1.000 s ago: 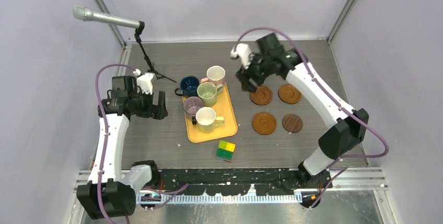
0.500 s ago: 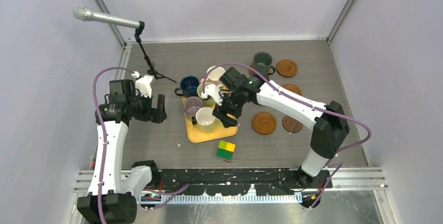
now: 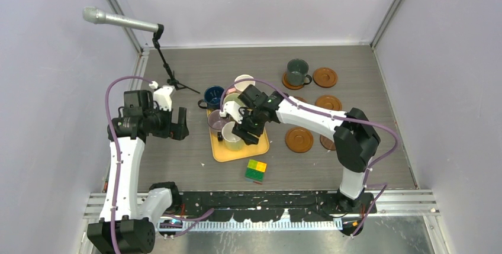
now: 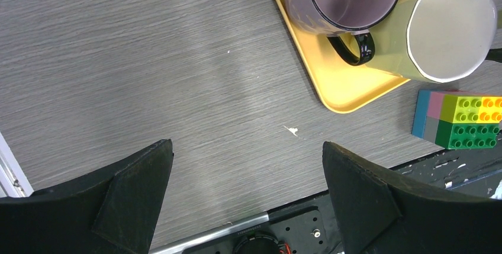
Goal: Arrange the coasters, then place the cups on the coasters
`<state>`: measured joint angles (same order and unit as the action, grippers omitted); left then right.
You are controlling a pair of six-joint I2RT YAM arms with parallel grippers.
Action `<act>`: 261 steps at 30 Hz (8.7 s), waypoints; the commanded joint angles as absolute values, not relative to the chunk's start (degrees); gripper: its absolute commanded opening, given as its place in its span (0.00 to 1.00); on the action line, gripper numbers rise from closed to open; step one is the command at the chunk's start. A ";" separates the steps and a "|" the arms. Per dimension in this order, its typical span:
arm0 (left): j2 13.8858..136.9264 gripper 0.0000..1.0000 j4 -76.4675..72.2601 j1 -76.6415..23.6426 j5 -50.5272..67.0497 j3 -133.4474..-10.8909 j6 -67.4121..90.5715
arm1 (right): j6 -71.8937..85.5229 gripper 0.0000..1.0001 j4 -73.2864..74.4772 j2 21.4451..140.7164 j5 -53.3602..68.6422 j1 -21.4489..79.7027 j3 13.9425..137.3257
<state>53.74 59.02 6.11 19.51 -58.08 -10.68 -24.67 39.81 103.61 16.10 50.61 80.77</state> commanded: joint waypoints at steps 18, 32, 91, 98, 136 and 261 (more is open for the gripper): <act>53.79 1.00 59.28 5.98 19.31 -60.62 -9.21 | -23.16 0.20 29.82 99.71 18.11 51.19 73.88; 54.23 1.00 59.33 5.98 19.66 -60.83 -8.55 | -19.36 0.01 32.80 87.54 18.26 47.41 71.51; 57.57 1.00 57.90 5.98 19.82 -60.59 -8.25 | -33.57 0.06 31.64 115.53 21.57 -9.30 100.75; 57.51 1.00 58.05 6.04 19.58 -60.56 -8.17 | -34.33 0.09 29.59 116.24 19.63 -7.90 99.65; 57.75 1.00 56.99 6.00 19.34 -59.28 -8.09 | -35.06 0.11 33.79 114.67 18.19 -7.40 98.84; 50.24 1.00 58.97 5.98 6.21 -61.50 -5.94 | 10.36 0.51 20.02 113.21 -5.21 56.90 88.48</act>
